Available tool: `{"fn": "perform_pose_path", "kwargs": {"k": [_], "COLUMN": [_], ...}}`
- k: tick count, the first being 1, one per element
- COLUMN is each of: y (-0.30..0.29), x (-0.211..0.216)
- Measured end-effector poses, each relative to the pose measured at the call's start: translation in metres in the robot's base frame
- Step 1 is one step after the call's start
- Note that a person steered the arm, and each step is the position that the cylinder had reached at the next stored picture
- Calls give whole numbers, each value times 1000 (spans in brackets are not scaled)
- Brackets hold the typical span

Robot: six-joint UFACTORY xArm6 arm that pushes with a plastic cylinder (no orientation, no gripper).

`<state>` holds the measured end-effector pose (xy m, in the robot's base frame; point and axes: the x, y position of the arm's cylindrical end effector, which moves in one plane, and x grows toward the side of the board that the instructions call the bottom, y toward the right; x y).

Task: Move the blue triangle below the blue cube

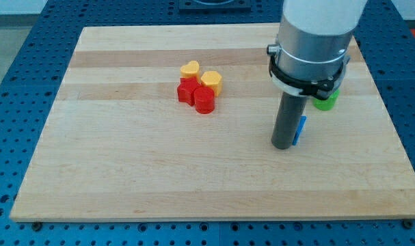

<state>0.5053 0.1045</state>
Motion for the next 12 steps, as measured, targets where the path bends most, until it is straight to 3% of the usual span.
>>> {"fn": "perform_pose_path", "kwargs": {"k": [3,9,12], "y": [32,66,59], "x": [5,-38,-11]}}
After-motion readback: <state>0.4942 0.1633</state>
